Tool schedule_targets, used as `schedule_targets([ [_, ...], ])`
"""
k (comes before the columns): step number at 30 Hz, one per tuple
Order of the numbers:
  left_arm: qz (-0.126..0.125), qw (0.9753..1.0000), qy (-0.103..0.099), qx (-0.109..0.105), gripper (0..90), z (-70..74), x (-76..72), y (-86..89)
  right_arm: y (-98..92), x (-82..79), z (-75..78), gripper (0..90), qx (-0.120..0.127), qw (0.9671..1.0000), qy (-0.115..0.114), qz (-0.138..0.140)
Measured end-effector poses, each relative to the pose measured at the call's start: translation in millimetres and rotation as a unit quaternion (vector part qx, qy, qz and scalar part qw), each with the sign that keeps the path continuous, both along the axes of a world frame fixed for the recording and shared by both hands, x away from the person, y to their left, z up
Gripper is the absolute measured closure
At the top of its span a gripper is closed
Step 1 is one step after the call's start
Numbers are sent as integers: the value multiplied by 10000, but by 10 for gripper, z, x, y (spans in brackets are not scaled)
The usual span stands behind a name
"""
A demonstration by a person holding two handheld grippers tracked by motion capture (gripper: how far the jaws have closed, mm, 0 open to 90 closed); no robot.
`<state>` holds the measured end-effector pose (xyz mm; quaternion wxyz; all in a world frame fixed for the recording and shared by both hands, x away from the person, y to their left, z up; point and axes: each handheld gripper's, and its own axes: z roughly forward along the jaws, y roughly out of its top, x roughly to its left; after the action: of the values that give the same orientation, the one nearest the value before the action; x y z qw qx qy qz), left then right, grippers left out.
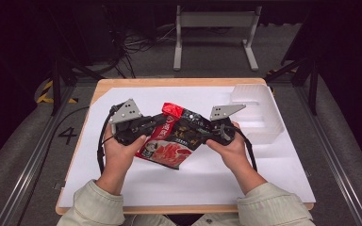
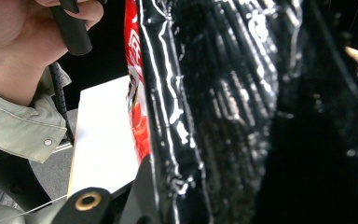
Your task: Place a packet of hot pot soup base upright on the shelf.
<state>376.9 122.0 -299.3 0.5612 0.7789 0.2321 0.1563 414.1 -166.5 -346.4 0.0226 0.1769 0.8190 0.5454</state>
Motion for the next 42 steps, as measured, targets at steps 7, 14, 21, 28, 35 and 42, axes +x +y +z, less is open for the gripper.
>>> schedule_targets([
  [7,-30,9998,171,34,781,-8,40,1,-69,18,11,837,100,9999,53,-130],
  [14,50,9998,175,89,546,-4,41,-8,-117,11,56,842,41,9997,-6,-250],
  [21,242,9993,213,212,441,15,36,73,-226,9,219,841,-165,9987,-191,-433],
  [28,288,9984,344,347,430,18,64,167,-444,33,474,841,-355,9962,-337,-715],
  [35,338,9976,441,415,415,3,91,203,-663,55,727,840,-553,9919,-543,-1009],
  [42,436,9970,493,406,411,-34,146,268,-826,66,917,840,-744,9867,-673,-1283],
])
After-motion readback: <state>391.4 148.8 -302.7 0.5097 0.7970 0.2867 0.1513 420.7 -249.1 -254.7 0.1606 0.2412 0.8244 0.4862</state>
